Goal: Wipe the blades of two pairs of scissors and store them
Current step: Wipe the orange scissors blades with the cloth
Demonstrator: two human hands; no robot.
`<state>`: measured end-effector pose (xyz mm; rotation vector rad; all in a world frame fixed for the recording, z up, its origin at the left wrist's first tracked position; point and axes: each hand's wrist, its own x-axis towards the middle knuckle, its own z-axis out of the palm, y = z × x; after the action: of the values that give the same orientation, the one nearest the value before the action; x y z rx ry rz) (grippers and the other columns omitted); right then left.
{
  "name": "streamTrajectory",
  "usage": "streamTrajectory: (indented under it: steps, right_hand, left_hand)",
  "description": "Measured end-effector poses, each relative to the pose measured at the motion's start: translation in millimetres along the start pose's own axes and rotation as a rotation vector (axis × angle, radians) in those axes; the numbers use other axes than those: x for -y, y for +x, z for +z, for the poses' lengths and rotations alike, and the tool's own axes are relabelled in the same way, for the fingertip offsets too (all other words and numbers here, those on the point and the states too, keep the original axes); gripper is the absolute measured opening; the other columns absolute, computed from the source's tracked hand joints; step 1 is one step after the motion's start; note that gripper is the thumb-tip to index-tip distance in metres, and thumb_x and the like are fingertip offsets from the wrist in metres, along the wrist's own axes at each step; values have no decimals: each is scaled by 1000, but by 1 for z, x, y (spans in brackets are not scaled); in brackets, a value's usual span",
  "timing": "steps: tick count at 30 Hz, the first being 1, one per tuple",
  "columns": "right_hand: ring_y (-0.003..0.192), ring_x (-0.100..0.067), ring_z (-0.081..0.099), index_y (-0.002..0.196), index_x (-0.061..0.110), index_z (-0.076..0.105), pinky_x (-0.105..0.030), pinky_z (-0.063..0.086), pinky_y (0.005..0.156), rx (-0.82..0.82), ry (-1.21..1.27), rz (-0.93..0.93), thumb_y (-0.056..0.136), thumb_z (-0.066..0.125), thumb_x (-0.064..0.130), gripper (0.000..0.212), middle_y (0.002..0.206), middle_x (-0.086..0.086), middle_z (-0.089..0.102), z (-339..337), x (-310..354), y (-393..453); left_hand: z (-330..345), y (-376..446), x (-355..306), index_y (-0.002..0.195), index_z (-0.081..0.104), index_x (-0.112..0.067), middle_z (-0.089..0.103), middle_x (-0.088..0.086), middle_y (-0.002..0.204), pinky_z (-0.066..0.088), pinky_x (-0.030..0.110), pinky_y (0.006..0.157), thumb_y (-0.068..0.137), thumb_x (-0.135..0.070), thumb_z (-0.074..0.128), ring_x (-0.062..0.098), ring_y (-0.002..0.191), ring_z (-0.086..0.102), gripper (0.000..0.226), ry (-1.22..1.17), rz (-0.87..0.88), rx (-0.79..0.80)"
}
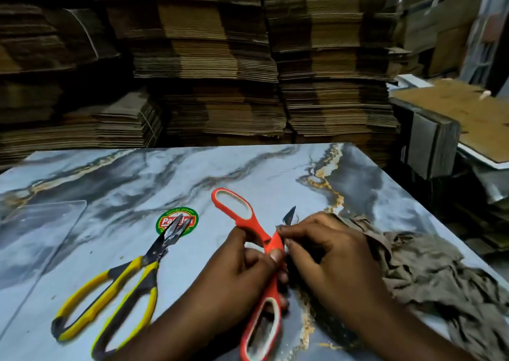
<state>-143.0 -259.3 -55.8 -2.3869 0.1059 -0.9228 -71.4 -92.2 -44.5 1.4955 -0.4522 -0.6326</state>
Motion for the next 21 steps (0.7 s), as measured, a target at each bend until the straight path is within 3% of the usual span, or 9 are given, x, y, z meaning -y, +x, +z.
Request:
streamTrajectory:
  steps: [2,5,8,12,15,19,21]
  right_hand:
    - [90,0,68,111,30,83,-23,55,77,20,10,-43,90,73,18,26,96,19,68,1,-1,-6]
    - [88,-1,67,112,28,83,-23,53,74,8,6,-103,94,70,21,23,96,17,66,-3,-1,-9]
    - [85,-4,67,107,24,83,-26,53,73,7,-4,-156,98,70,26,16,95,13,67,-6,3,-9]
    - [81,-7,66,107,20,83,-28,52,68,6,-14,-162,94,73,19,16,91,9,66,-7,-3,-2]
    - [82,-9,68,106,20,84,-30,53,67,-15,0,-94,91,75,20,17,89,10,67,-12,-12,8]
    - [79,-8,65,98,17,82,-30,52,67,119,-1,-223,93,76,19,8,89,10,65,-11,-7,3]
    - [79,-8,64,99,19,83,-32,52,68,104,-47,-203,91,76,20,11,88,12,64,-13,-18,17]
  left_hand:
    - [2,-1,1,116,53,-17,78,15,85,60,42,66,103,-27,63,31,69,73,19,61,7,-7]
    - [4,-1,7,116,49,-14,77,12,80,61,46,71,106,-23,57,33,72,75,16,46,22,-22]
    - [8,-3,11,117,44,-22,71,7,75,61,45,62,108,-25,50,38,63,73,11,73,47,-23]
    - [15,-10,13,114,35,-40,72,3,64,59,32,59,109,-41,39,22,54,72,6,312,144,-50]
    - [15,-11,16,116,32,-40,75,4,63,52,23,58,109,-42,37,16,53,71,9,402,181,-53]
    - [12,-11,12,115,33,-39,75,5,63,51,25,58,108,-44,37,16,52,71,10,424,172,-32]
    - [11,-10,11,114,34,-38,74,9,63,50,20,56,108,-44,37,19,52,71,9,414,148,-4]
